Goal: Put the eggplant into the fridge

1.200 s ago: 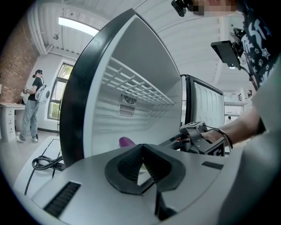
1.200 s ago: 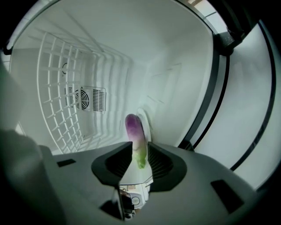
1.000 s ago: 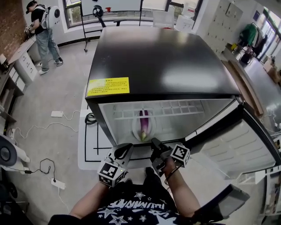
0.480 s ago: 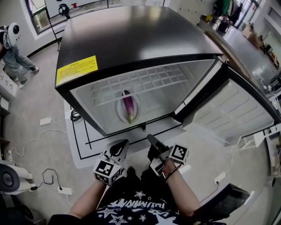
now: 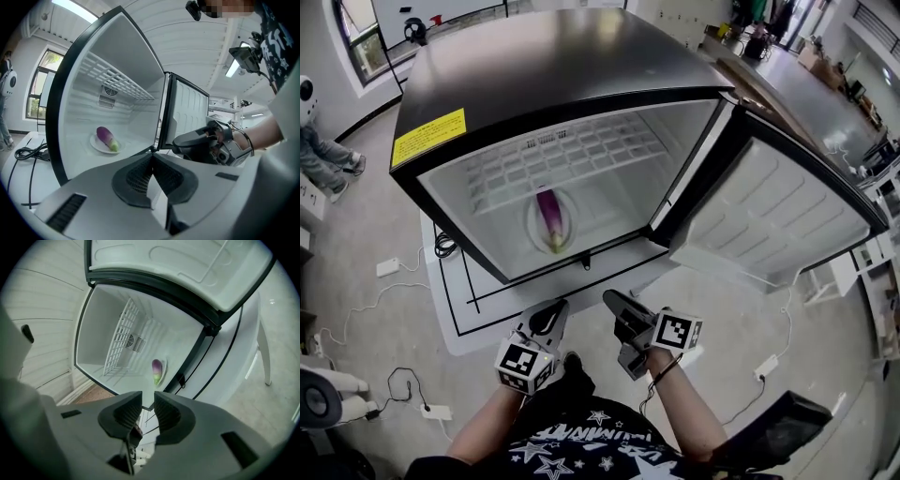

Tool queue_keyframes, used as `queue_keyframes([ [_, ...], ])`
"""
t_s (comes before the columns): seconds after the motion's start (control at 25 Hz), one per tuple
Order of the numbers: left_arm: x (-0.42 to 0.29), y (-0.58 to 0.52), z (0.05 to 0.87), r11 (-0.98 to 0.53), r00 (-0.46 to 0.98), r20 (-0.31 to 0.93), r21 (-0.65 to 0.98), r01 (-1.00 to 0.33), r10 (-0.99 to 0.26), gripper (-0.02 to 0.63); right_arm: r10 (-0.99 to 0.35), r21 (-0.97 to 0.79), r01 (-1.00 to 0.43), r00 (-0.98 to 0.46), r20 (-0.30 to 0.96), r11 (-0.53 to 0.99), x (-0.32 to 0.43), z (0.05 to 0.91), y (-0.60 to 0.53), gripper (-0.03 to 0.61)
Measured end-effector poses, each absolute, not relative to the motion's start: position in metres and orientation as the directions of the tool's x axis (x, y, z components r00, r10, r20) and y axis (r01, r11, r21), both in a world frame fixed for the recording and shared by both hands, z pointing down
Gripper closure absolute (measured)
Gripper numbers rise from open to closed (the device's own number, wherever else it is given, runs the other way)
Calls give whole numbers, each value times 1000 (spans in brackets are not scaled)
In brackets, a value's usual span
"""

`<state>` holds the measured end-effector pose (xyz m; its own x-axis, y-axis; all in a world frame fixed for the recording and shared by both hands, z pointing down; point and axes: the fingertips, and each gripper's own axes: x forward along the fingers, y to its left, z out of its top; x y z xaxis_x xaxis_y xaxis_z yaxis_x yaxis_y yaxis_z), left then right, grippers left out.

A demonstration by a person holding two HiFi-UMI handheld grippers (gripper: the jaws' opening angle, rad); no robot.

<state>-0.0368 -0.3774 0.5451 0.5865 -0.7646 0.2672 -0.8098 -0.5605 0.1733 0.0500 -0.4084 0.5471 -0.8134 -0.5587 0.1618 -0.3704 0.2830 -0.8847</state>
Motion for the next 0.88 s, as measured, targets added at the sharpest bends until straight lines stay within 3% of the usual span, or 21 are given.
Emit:
queue_keyframes([
  [0.6, 13, -258, 521, -558, 576, 246, 145, -817, -780, 604, -514, -786, -435, -839, 177, 439, 89, 525, -274, 561],
  [0.88, 33, -192, 510, -568, 580, 229, 125, -814, -781, 604, -509, -759, -444, -843, 174, 477, 102, 515, -206, 563],
])
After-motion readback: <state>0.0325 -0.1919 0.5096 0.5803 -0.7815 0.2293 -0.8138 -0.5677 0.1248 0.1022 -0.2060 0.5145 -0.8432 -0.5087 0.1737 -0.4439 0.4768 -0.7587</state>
